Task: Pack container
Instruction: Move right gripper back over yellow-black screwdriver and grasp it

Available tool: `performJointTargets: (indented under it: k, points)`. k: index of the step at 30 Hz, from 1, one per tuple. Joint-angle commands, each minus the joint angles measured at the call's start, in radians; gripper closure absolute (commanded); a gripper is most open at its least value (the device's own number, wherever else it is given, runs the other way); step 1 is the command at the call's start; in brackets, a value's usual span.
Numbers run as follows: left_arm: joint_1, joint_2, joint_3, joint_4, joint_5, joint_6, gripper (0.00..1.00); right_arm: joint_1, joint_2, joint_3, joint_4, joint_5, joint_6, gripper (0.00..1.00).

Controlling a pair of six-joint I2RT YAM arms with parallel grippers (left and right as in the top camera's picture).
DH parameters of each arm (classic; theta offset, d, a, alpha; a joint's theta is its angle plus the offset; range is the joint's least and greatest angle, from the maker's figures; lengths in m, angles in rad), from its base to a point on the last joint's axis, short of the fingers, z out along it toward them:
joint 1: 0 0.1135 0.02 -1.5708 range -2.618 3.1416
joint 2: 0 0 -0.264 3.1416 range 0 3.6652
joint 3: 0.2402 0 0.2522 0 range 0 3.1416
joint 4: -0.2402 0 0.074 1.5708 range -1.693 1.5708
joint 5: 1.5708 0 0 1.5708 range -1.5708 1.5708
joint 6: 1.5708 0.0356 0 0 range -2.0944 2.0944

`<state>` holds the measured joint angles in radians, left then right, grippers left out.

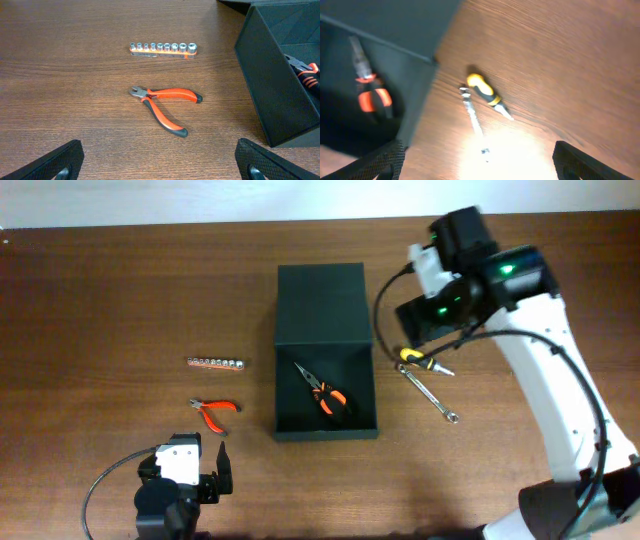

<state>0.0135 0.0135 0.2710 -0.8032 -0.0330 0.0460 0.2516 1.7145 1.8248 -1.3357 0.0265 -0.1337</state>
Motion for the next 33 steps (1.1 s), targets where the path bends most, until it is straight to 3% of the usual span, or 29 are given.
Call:
performJointTargets:
  k: [1,12,24,33]
  points:
    - [0.004,-0.008,-0.005,0.002,0.008,0.019,0.01,-0.054,0.025,-0.022,0.021,0.008,-0.02,0.05]
    - [0.004,-0.008,-0.005,0.002,0.008,0.019,0.01,-0.089,0.172,-0.077,0.068,-0.049,-0.197,0.04]
    - [0.004,-0.008,-0.005,0.002,0.008,0.019,0.01,-0.089,0.396,-0.077,0.09,-0.049,-0.203,0.04]
    - [0.004,-0.008,-0.005,0.002,0.008,0.019,0.01,-0.089,0.452,-0.095,0.121,-0.051,-0.203,0.04]
